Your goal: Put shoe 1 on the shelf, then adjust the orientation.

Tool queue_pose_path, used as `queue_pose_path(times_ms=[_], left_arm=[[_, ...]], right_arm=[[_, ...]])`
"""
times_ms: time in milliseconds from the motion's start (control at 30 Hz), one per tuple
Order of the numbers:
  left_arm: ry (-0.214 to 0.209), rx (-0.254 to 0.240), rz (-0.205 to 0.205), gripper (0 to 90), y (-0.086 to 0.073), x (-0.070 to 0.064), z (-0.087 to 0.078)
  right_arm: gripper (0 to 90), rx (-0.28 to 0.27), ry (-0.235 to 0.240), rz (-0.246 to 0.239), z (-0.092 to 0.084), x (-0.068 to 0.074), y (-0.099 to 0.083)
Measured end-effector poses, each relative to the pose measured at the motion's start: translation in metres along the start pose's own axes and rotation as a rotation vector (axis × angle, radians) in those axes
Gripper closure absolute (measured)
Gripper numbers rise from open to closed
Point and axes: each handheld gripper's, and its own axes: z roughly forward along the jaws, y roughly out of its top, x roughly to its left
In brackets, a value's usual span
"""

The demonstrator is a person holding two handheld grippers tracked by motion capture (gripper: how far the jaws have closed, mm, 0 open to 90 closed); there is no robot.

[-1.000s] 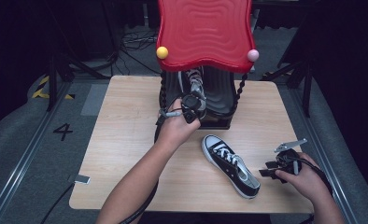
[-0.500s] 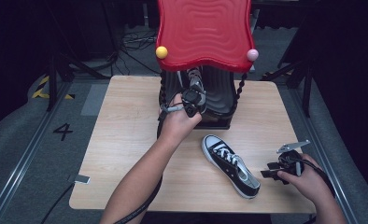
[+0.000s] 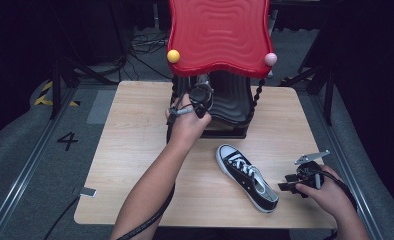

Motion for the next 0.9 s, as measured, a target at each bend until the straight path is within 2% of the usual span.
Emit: queue_pose_path(times_ms=[33, 67, 133, 267, 400, 600, 733, 767, 900], left_arm=[[0.0, 0.0, 0.0, 90.0, 0.0, 0.0, 0.0], [-0.019, 0.004, 0.004, 90.0, -0.003, 0.004, 0.0], [-0.034, -0.003, 0.015, 90.0, -0.002, 0.001, -0.001], [-0.039, -0.006, 0.025, 90.0, 0.002, -0.003, -0.005], [-0.038, 0.024, 0.056, 89.6, -0.002, -0.008, -0.012], [-0.036, 0.058, 0.111, 76.7, -0.016, -0.012, -0.03], [-0.063, 0.072, 0.134, 68.5, -0.028, -0.013, -0.043], [-0.068, 0.079, 0.15, 66.8, -0.033, -0.013, -0.048], [-0.086, 0.126, 0.181, 60.2, -0.053, -0.011, -0.056]], right_arm=[[47.6, -0.002, -0.002, 0.001, 0.0, -0.001, -0.001], [47.6, 0.0, -0.002, 0.005, 0.0, -0.003, -0.001], [47.6, 0.004, -0.005, 0.008, 0.002, -0.005, -0.002], [47.4, 0.004, -0.005, 0.004, 0.003, -0.004, 0.0], [47.5, 0.001, -0.004, -0.006, 0.001, 0.001, 0.002], [48.4, -0.008, -0.01, -0.031, -0.001, 0.005, 0.006], [51.9, -0.01, -0.012, -0.051, -0.005, 0.01, 0.01], [52.8, -0.012, -0.012, -0.052, -0.006, 0.011, 0.011], [58.5, -0.017, -0.014, -0.059, -0.015, 0.019, 0.015]])
